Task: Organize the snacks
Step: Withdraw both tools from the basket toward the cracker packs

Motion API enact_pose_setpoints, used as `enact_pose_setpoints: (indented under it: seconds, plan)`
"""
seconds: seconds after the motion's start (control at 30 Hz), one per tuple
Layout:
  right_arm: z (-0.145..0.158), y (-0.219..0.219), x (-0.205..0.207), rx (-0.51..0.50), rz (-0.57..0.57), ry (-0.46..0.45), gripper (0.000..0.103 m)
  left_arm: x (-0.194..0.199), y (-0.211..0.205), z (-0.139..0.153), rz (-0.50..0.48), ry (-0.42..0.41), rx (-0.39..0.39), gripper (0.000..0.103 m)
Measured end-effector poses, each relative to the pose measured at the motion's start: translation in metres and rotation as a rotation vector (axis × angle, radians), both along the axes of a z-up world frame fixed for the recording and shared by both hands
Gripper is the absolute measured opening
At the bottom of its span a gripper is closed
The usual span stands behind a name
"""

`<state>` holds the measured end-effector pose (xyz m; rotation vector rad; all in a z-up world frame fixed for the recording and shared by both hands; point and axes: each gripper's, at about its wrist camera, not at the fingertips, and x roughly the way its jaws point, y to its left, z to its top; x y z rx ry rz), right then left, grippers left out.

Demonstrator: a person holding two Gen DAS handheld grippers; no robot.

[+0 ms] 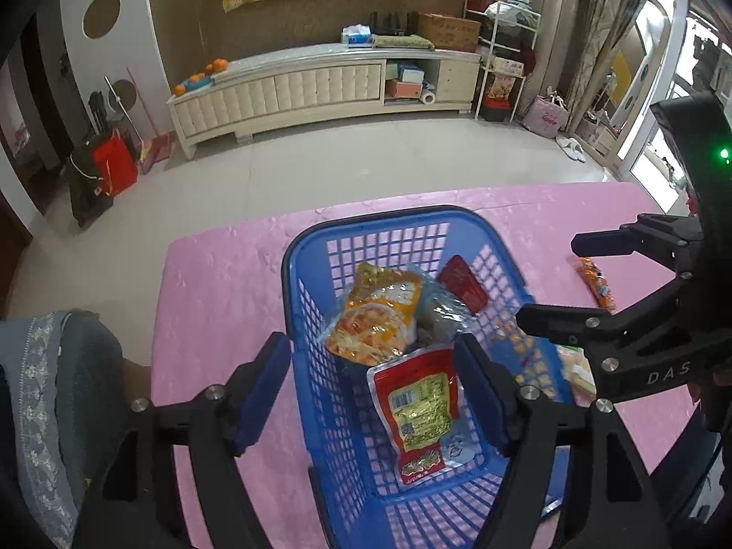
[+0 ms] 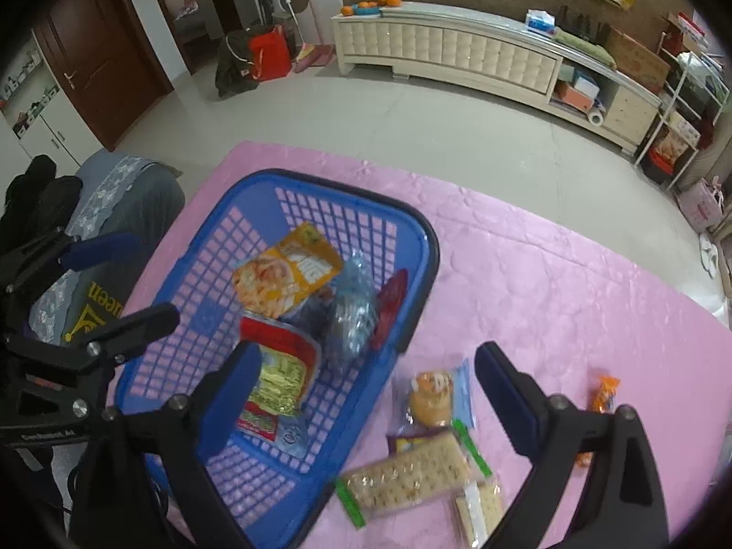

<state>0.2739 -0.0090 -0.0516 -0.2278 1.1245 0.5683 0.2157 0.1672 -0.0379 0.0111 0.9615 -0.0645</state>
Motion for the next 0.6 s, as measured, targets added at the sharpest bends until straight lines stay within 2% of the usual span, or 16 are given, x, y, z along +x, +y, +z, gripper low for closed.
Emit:
enact_pose_setpoints:
  seconds: [0.37,0.47,0.6]
  plan:
    - [0.04,-0.041,-0.043,0.049,-0.034,-0.048,0.096,-0.042,-0.04,0.035,-0.022,-0.054,0.004,0.076]
    - [0.045,-0.055,-0.052,0.053,-0.049,-0.059,0.096,-0.05,-0.053,0.042,-0.031,-0.068,0.007,0.08]
    - [0.049,-0.075,-0.061,0.064,-0.071,-0.065,0.096,-0.058,-0.075,0.046,-0.058,-0.072,0.021,0.081]
